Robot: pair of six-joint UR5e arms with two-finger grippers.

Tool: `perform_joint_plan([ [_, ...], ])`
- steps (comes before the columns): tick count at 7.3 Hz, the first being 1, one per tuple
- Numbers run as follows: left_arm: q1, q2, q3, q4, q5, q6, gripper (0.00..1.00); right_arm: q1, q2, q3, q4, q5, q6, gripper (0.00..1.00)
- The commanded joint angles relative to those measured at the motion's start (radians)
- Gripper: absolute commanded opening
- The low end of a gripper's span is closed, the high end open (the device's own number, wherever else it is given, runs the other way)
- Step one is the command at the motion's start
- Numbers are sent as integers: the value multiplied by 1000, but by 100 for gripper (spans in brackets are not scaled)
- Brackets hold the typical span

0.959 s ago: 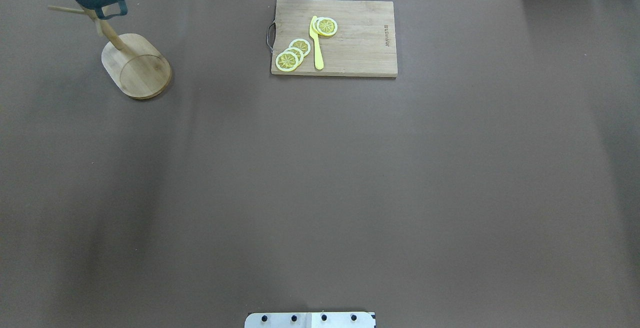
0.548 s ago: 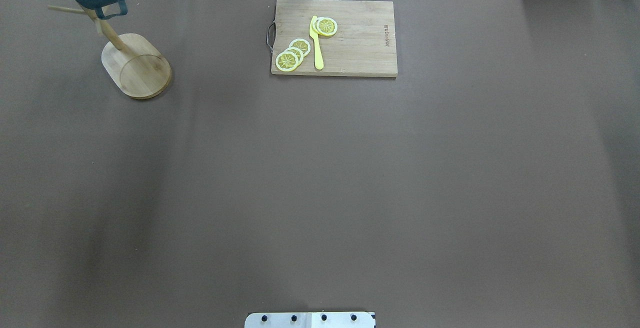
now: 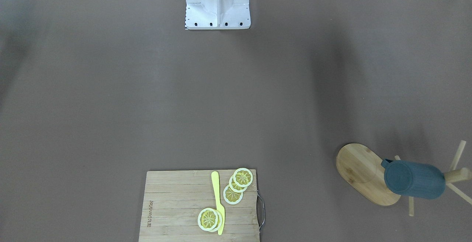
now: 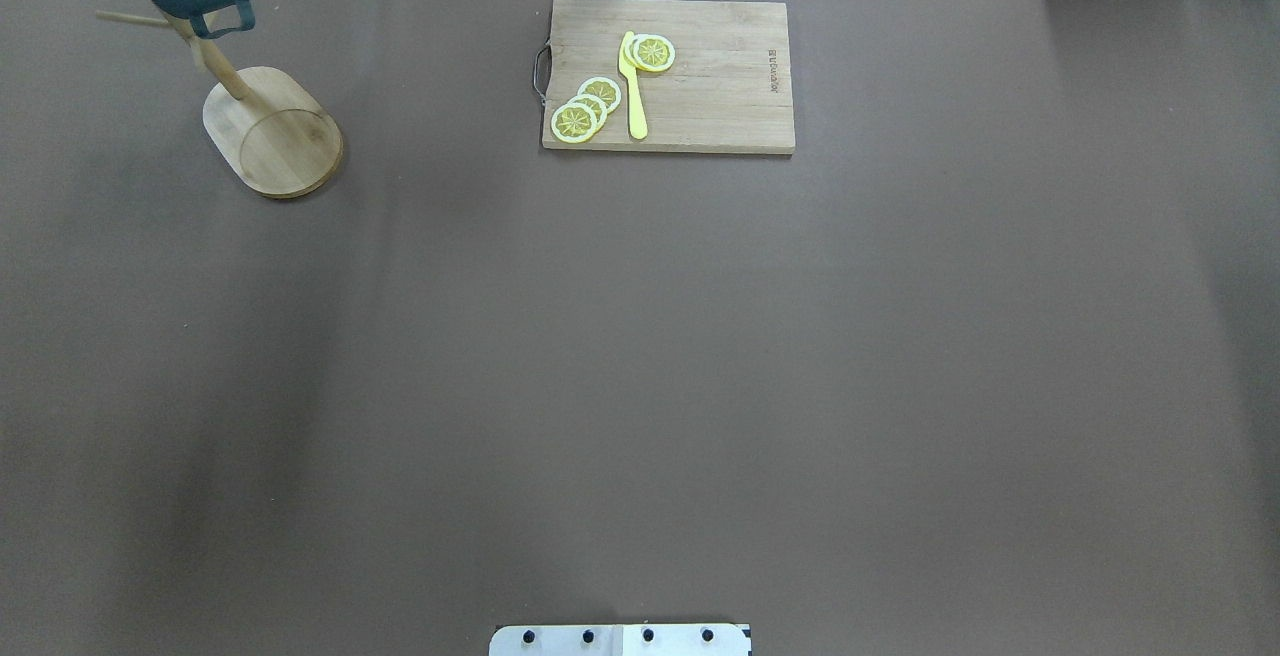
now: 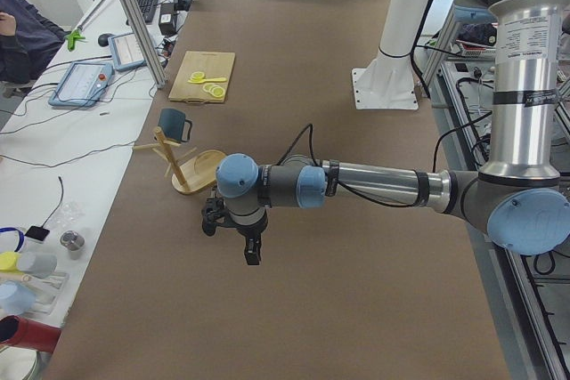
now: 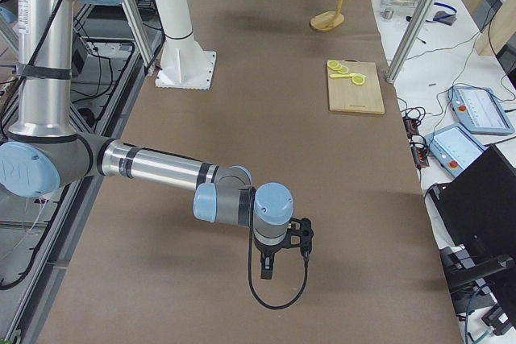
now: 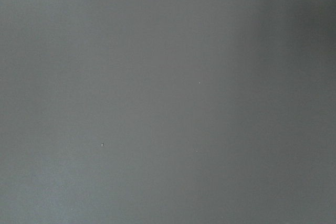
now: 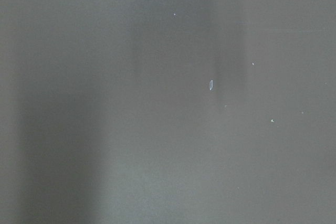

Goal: Hang cup on storage rack

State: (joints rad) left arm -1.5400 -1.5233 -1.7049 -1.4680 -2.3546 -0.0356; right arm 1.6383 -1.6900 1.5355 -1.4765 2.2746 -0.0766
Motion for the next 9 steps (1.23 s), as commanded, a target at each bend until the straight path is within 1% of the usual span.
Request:
perform_joint_plan([
  [1,-2,0,-5,0,0,-1,100,0,-13,0,13,0,0,100],
  [4,0,20,-33,0,-2,-1,100,0,-13,0,13,-3,-2,100],
  [9,0,22,-41,2,-2,-1,100,0,-14,0,13,-1,-2,100],
])
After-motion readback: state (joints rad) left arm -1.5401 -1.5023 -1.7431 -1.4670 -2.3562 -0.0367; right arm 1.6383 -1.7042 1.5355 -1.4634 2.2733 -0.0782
